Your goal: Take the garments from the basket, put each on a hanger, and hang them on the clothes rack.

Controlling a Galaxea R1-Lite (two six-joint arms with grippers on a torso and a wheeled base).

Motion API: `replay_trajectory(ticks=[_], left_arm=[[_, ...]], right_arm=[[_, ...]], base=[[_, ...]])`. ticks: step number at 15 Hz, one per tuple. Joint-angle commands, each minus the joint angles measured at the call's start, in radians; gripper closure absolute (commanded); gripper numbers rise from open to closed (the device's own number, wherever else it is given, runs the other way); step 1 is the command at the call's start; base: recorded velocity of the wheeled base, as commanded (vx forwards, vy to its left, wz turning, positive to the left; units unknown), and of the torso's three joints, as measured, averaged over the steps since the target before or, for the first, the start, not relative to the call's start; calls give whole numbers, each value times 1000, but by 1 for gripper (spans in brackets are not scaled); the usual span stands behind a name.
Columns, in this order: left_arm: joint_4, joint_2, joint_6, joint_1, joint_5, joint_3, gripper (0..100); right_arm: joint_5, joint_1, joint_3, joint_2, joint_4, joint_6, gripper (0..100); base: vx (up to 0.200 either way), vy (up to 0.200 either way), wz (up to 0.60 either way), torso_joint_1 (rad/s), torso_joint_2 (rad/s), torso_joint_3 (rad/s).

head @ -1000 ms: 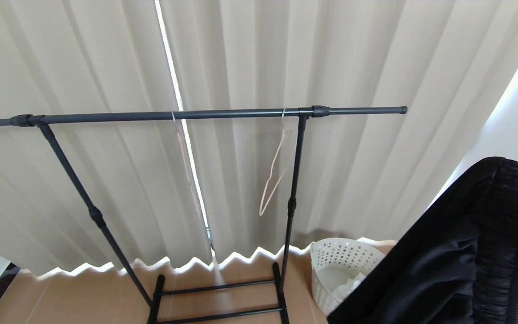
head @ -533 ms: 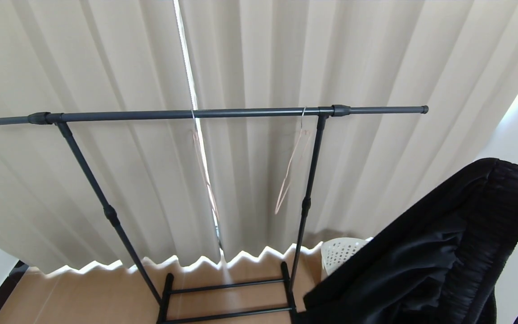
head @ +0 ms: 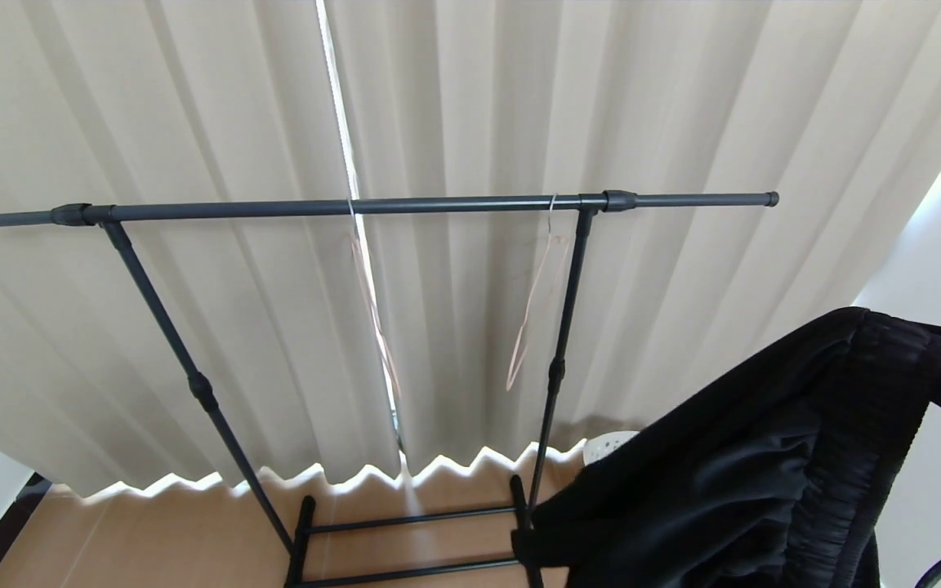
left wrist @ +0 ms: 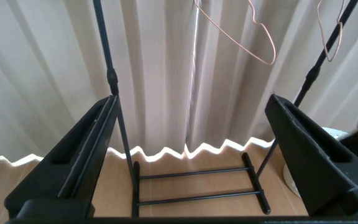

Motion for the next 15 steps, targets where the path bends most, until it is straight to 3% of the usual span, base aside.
replay_trajectory(ticks=[1,5,15], left_arm=[[0,2,0,0,0,0,0],[0,2,3,0,-1,0,0],[0,2,6,0,-3,0,0]], right_arm=[[12,26,0,35,-1,-5,100],[13,75,2,41,4,-5,100],[13,94,-10,38,1,-10,100]], base=[[0,0,0,0,0,0],[0,0,0,0,0,0],[0,0,0,0,0,0]])
